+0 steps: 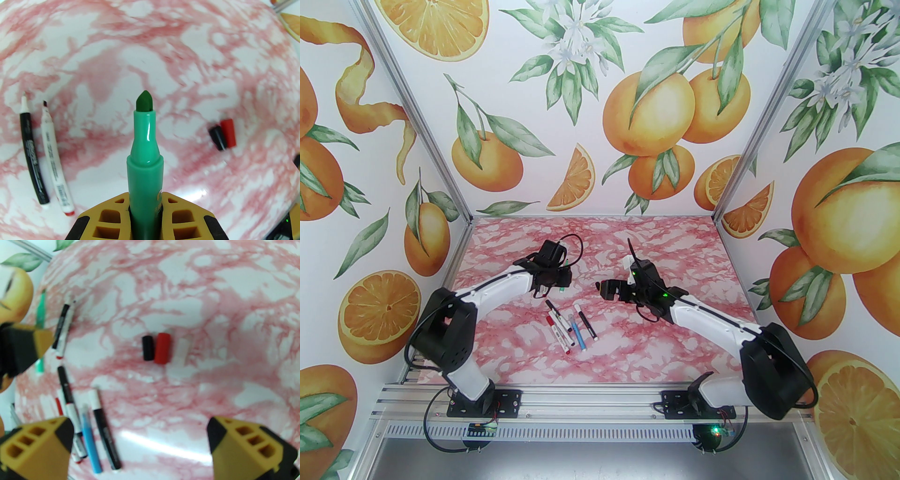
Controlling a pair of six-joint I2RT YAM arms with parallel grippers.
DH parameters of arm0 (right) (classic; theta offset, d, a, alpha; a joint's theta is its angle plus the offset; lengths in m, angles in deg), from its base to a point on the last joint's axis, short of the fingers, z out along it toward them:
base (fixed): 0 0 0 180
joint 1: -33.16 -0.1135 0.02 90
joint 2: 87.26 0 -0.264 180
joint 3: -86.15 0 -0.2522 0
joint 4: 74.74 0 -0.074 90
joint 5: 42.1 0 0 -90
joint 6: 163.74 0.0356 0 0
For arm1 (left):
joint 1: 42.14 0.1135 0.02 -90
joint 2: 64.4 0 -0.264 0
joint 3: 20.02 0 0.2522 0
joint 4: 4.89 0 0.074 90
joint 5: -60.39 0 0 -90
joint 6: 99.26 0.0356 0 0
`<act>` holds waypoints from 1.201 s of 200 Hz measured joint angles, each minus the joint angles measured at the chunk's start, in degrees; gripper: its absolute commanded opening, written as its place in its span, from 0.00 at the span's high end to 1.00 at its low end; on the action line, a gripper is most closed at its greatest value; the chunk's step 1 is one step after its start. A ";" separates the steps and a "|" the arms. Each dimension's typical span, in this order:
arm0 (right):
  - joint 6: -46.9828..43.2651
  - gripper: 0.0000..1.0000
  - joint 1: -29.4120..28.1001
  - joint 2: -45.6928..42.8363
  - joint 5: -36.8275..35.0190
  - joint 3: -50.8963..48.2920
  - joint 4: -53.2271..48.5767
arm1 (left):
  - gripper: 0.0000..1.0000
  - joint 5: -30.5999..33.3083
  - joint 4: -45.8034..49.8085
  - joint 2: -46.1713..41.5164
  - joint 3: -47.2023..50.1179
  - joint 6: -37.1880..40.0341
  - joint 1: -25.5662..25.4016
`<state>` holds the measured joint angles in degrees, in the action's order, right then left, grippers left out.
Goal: Open the pen caps
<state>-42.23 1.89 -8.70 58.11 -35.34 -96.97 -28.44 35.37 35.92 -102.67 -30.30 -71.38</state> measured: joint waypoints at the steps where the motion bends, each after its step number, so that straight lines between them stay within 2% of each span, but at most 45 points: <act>1: 0.00 0.00 0.00 -0.20 0.09 -0.13 0.15 | 0.89 0.09 0.13 0.13 -0.15 -0.02 0.02; 36: -0.17 0.00 -0.11 -3.23 1.49 -2.47 1.38 | 0.89 3.93 3.50 5.97 -4.59 -0.98 0.37; 93: -0.20 0.00 -0.11 -5.42 1.36 -3.43 1.18 | 0.87 7.85 6.84 10.75 -5.81 -2.23 0.52; 240: 0.09 0.00 -0.11 -9.29 0.28 -6.54 2.62 | 0.77 12.76 7.98 14.05 -6.78 -2.40 0.74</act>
<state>-42.14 1.78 -17.99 58.40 -41.87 -94.34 -15.67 43.35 49.97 -109.44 -32.70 -70.64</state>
